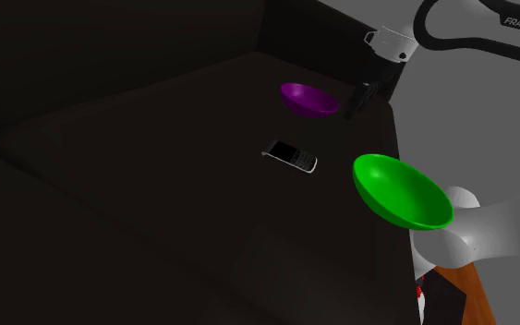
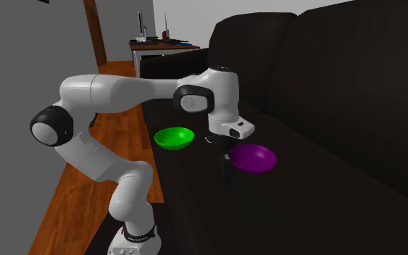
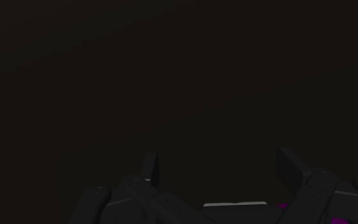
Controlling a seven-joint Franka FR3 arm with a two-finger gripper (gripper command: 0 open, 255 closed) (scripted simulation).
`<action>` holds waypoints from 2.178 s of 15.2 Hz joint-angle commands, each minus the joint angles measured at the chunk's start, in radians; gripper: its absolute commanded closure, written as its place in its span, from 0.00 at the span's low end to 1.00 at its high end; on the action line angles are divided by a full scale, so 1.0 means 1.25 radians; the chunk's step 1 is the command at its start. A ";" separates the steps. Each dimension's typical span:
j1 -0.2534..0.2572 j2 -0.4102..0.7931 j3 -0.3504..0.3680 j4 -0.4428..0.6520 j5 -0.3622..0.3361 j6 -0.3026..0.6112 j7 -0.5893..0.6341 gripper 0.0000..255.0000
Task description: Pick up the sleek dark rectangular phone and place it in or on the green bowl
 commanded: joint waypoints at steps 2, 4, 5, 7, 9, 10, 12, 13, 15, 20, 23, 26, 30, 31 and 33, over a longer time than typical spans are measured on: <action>0.007 0.002 0.017 0.002 0.011 -0.003 0.017 0.00; 0.022 0.008 0.050 0.007 0.034 -0.007 0.051 0.00; 0.030 0.013 0.066 0.011 0.045 -0.009 0.068 0.00; 0.044 0.024 0.099 0.022 0.067 -0.012 0.103 0.00; 0.058 0.039 0.131 0.035 0.088 -0.014 0.137 0.00; 0.065 0.048 0.147 0.043 0.098 -0.014 0.154 0.00; 0.077 0.067 0.179 0.062 0.118 -0.015 0.187 0.00; 0.083 0.078 0.195 0.072 0.127 -0.015 0.204 0.00; 0.094 0.103 0.227 0.095 0.144 -0.015 0.238 0.00; 0.116 0.176 0.305 0.166 0.176 -0.014 0.324 0.00; 0.126 0.228 0.352 0.219 0.187 -0.014 0.377 0.00; 0.130 0.243 0.370 0.213 0.191 0.008 0.394 0.00; 0.133 0.238 0.374 0.167 0.195 0.050 0.391 0.00; 0.133 0.238 0.375 0.155 0.196 0.060 0.391 0.00; 0.134 0.237 0.376 0.149 0.197 0.066 0.391 0.00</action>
